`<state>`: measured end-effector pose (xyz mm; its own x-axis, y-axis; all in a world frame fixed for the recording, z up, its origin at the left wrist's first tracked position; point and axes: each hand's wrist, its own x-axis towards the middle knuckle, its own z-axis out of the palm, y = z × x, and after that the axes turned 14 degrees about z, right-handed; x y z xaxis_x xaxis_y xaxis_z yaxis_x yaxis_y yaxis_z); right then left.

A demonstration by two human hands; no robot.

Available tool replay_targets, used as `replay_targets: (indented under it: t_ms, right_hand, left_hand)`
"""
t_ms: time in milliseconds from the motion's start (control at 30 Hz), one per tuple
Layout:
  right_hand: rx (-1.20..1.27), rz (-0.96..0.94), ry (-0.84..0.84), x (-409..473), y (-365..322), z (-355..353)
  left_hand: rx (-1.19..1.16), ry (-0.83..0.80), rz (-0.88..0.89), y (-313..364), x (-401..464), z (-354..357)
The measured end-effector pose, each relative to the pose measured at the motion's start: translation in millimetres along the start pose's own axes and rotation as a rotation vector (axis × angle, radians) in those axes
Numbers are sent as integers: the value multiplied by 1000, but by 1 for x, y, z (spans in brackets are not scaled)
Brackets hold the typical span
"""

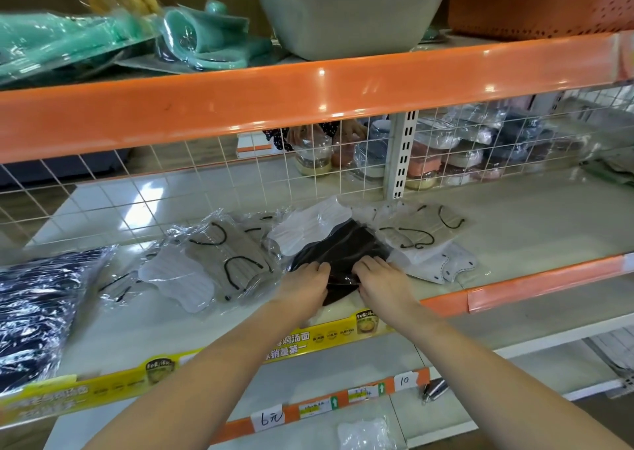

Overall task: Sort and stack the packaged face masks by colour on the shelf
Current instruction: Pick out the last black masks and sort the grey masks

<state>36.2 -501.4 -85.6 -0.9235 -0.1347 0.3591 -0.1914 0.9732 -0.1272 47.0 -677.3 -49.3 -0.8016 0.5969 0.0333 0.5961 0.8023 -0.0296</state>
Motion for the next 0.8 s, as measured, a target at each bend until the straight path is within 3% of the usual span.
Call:
replay_targets:
  t_ms: [133, 333, 600, 800]
  right_hand:
    - [23, 24, 5, -1, -2, 2]
    - [84, 53, 100, -9, -7, -15]
    - [245, 87, 228, -26, -29, -39]
    - [367, 32, 290, -30, -67, -48]
  left_hand:
    - [86, 56, 26, 0, -8, 2]
    - [147, 103, -79, 2, -14, 1]
    - [40, 571, 29, -11, -45, -8]
    - [40, 752, 23, -31, -86, -23]
